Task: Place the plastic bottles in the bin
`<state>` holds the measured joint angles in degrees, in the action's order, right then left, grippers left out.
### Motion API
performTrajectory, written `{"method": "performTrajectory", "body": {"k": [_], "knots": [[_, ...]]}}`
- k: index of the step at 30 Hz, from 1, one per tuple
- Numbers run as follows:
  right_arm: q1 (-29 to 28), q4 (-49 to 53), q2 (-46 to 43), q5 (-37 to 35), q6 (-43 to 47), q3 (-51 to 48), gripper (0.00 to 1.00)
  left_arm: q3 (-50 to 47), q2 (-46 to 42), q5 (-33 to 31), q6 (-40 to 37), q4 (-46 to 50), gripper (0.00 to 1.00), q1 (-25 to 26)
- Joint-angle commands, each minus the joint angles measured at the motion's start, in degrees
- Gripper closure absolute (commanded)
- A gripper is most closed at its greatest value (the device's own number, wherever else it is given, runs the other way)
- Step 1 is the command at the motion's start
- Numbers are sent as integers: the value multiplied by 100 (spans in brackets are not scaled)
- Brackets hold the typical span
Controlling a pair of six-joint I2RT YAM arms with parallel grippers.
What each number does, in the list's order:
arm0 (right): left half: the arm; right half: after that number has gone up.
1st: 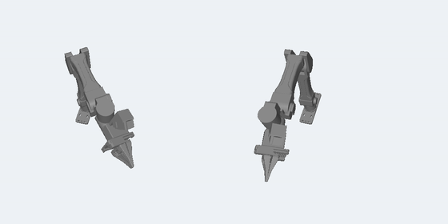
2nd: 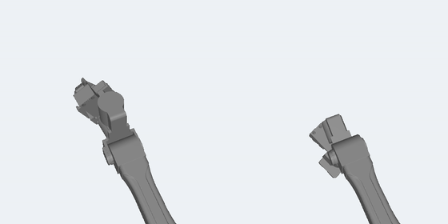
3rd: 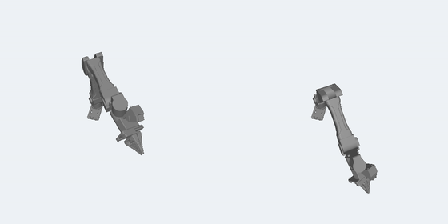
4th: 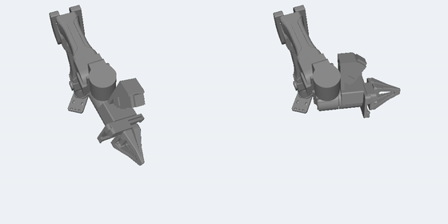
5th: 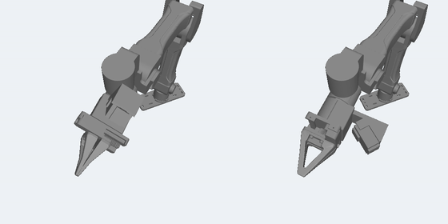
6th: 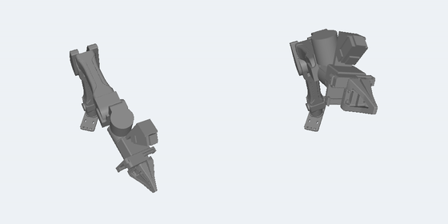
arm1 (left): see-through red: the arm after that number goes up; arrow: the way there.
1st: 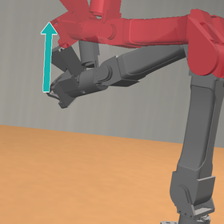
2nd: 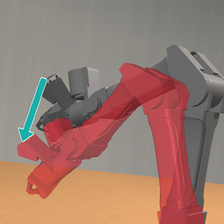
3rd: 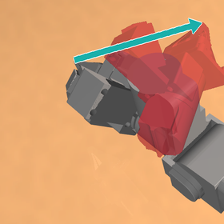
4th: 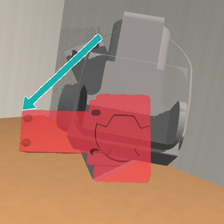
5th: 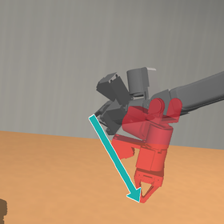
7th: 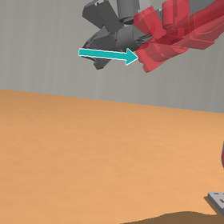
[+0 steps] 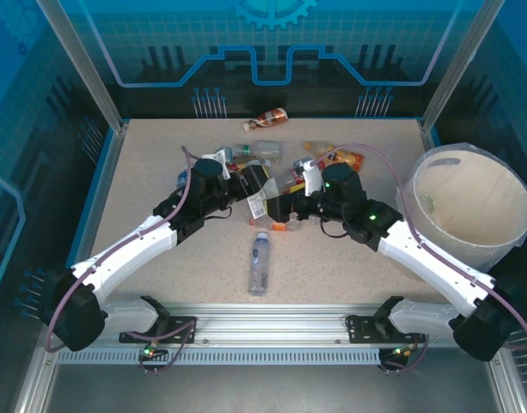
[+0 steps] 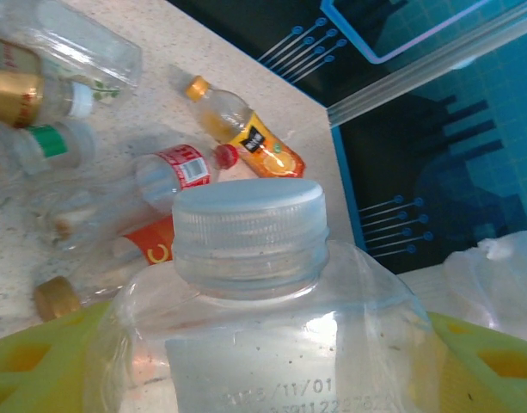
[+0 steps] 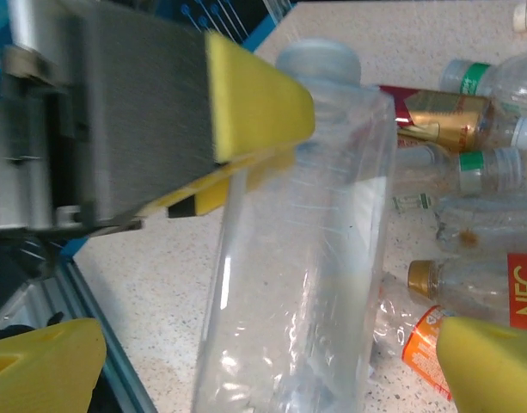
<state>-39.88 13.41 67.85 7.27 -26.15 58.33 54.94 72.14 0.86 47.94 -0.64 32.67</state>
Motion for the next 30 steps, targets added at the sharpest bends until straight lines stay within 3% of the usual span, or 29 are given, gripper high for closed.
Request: {"method": "performTrajectory", "body": {"k": [1, 5, 13, 17, 25, 30], "knots": [[-149, -23, 319, -516, -114, 181, 0, 168, -103, 252, 40, -427, 35, 50], [-314, -31, 636, -323, 30, 333, 0, 141, -147, 283, 50, -466, 35, 64], [-424, -382, 772, -128, -159, 243, 34, -5, -139, 188, 110, -643, 35, 63], [-423, -268, 764, -221, -174, 250, 42, 0, -114, 174, 62, -622, 35, 64], [-389, 378, 675, -1007, -175, 402, 54, 205, -203, -87, -162, -44, 2, 56], [-310, 966, 665, -1484, -22, 613, 60, 374, -406, -288, -430, 358, 1, 38]]}}
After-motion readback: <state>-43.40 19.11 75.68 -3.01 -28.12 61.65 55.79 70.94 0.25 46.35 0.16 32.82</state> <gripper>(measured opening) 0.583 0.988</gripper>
